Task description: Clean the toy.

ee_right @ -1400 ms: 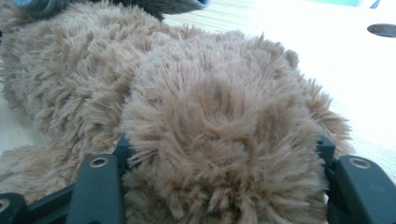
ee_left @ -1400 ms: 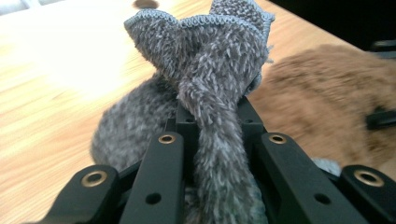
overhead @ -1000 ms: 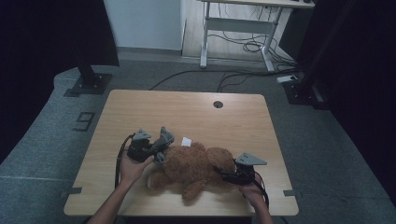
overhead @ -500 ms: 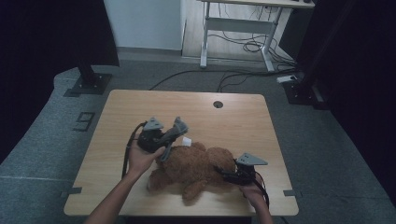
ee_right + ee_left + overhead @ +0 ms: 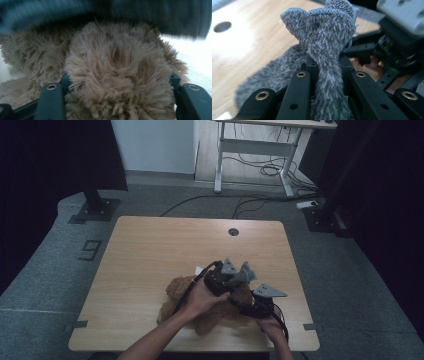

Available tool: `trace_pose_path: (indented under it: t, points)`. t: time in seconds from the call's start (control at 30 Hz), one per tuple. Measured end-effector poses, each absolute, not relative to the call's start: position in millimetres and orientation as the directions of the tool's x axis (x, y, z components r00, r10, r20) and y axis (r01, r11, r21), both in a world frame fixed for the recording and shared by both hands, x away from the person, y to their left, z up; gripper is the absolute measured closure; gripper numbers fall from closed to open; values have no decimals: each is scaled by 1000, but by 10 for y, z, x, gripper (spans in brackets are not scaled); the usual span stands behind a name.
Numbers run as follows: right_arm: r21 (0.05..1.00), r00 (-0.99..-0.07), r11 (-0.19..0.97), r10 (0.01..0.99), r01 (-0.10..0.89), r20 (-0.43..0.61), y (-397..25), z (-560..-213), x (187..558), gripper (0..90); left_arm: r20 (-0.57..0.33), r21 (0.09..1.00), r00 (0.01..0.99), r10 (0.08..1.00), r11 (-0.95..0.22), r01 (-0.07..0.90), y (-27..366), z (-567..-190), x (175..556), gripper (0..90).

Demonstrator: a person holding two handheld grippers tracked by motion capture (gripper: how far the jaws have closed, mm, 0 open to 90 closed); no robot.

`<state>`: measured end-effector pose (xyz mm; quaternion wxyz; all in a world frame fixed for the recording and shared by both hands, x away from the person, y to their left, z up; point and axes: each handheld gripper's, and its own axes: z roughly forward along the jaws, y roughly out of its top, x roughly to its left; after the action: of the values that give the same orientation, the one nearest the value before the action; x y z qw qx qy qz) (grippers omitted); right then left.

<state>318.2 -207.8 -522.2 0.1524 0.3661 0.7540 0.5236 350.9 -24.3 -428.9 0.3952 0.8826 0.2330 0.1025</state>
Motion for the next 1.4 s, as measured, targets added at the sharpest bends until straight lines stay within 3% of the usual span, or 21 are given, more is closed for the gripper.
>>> trace_pose_path:
  t: [0.13, 0.27, 0.57, 1.07, 1.4]
  points:
    - [902, -687, 184, 710, 391, 153, -2083, -5229, 3189, 355, -30, 736, 864, 503, -574, 360, -165, -4401, 3556, 769]
    - [902, -688, 186, 710, 390, 152, -2079, -5225, 3189, 355, 1, 725, 835, 550, -576, 378, 5, -4369, 3599, 770]
    - [904, -688, 179, 709, 389, 156, -2077, -5233, 3189, 353, -47, 750, 761, 647, -480, 455, 656, -4309, 3747, 771]
    - [903, -684, 171, 711, 393, 164, -2084, -5243, 3193, 349, -143, 735, 645, 750, -356, 577, 1472, -4704, 3829, 773]
    - [904, -681, 162, 712, 396, 171, -2093, -5251, 3195, 348, -84, 713, 602, 794, -374, 593, 1675, -4851, 3795, 773]
